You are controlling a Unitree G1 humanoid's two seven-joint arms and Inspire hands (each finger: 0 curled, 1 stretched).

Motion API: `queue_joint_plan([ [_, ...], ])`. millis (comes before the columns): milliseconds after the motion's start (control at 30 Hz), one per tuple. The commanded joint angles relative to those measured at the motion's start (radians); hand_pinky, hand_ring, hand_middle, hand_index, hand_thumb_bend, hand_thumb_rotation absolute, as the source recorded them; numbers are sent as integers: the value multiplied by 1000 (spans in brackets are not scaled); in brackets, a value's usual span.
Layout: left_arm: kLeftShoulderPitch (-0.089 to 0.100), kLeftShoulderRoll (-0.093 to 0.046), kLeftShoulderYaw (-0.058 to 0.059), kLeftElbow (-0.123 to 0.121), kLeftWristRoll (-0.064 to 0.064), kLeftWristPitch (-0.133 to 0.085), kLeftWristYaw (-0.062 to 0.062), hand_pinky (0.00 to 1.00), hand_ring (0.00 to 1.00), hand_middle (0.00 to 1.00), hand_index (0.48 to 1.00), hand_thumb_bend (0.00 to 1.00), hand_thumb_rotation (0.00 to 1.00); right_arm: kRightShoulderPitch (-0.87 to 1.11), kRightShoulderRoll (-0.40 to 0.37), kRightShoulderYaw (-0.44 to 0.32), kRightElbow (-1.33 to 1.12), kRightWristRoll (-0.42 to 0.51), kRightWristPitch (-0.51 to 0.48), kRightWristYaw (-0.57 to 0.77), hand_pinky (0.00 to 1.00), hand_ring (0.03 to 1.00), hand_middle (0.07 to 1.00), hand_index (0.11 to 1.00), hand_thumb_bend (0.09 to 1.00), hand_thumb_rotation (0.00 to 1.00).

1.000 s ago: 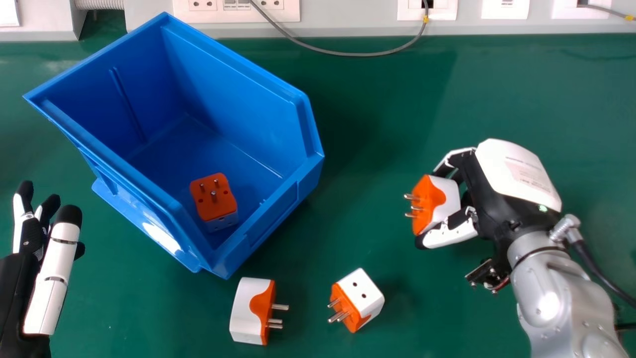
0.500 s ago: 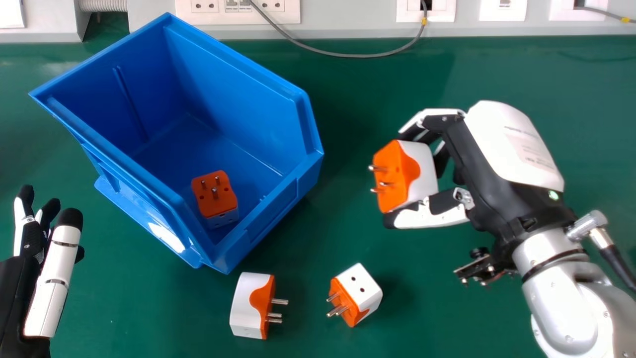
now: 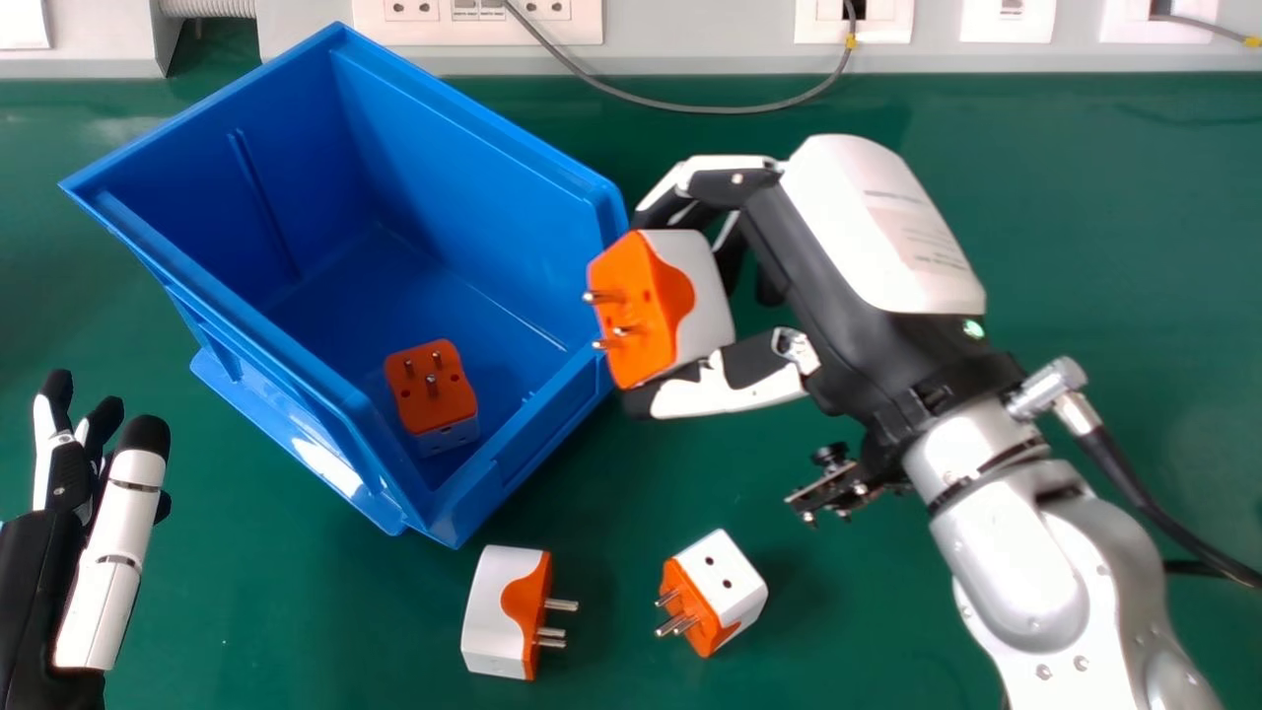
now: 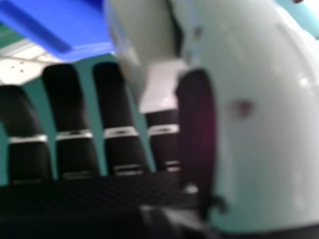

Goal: Pick all objects and put in blue box

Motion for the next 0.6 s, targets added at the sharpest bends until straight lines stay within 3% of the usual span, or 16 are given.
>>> queue_joint_plan([
  [0, -2, -3, -2, -21, 3, -14, 8, 880, 962, 993, 1000, 436, 969, -52, 24, 11, -4, 6, -20, 6, 294, 420, 527, 552, 487, 0],
  [400, 0, -5, -7, -20, 11, -18, 11, 879, 962, 993, 1000, 440, 968, -267, 100, 96, 288, 13, -155, -43, 304, 427, 527, 547, 488, 0],
  [567, 5, -10, -12, -34, 8, -8, 12, 881, 963, 994, 1000, 439, 968, -395, 140, 115, 411, -3, -170, -42, 304, 425, 523, 551, 488, 0],
])
